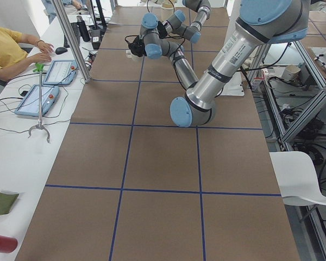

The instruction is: Left arm hands cup to right arm to dump lemon

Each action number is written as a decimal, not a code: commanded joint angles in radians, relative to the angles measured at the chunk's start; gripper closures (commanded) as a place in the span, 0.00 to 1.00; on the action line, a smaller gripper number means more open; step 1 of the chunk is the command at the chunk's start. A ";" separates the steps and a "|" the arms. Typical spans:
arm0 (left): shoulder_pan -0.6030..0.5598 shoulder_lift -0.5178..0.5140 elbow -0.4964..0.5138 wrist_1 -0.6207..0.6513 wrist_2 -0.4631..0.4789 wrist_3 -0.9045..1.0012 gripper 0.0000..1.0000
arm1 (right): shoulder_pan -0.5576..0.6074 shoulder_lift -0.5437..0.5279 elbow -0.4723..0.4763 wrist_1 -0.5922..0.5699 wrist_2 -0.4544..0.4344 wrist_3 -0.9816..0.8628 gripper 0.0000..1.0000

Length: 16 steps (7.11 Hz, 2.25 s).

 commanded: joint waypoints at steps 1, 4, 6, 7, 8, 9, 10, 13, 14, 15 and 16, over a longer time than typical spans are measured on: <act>0.010 0.001 -0.023 0.000 -0.005 -0.001 1.00 | 0.000 0.000 -0.002 0.000 -0.001 0.000 0.01; 0.011 0.001 -0.043 0.000 -0.016 0.000 1.00 | 0.000 0.002 -0.003 0.000 -0.003 0.000 0.01; 0.013 0.001 -0.058 0.000 -0.029 -0.002 1.00 | 0.000 0.002 -0.003 0.000 -0.003 0.000 0.02; 0.016 0.003 -0.057 0.002 -0.028 -0.002 1.00 | 0.000 0.002 -0.003 0.001 -0.010 0.000 0.02; 0.016 0.003 -0.059 0.000 -0.028 -0.002 1.00 | -0.006 0.002 -0.003 0.000 -0.026 0.000 0.02; 0.018 0.003 -0.059 0.000 -0.029 -0.002 1.00 | -0.008 0.002 -0.003 0.000 -0.032 0.000 0.03; 0.018 0.003 -0.059 0.000 -0.031 0.005 0.99 | -0.017 0.003 -0.003 0.000 -0.036 0.002 0.32; 0.001 0.015 -0.081 0.000 -0.092 0.104 0.00 | -0.017 -0.007 -0.003 0.001 -0.038 0.015 0.81; -0.031 0.017 -0.088 0.008 -0.136 0.165 0.00 | -0.015 -0.009 -0.003 0.000 -0.038 0.050 0.82; -0.089 0.017 -0.089 0.040 -0.187 0.214 0.00 | -0.015 -0.011 -0.005 -0.005 -0.036 0.152 0.86; -0.160 0.026 -0.094 0.072 -0.248 0.329 0.00 | -0.012 -0.032 -0.003 -0.023 -0.033 0.235 1.00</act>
